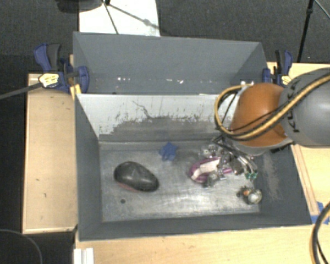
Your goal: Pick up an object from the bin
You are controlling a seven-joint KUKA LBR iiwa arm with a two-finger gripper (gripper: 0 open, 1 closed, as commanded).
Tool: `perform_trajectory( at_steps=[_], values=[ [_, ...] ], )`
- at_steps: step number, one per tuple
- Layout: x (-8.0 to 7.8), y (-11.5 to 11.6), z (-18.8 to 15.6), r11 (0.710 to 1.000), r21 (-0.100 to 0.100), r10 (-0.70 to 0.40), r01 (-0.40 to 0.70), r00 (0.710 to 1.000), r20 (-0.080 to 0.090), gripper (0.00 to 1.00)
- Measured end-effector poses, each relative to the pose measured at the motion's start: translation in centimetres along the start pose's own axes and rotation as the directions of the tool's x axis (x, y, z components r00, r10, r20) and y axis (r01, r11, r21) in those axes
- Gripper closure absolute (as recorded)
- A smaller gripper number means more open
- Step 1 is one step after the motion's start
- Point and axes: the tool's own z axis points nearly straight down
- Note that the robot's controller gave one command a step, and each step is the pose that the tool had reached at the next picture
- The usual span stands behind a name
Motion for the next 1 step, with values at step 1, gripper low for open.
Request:
perform_trajectory(
  at_steps=[1],
  values=[
    [-0.22,0.2,-14.31,1.0,0.002,-0.014,0.014,1.0,0.007,1.0]
  ],
)
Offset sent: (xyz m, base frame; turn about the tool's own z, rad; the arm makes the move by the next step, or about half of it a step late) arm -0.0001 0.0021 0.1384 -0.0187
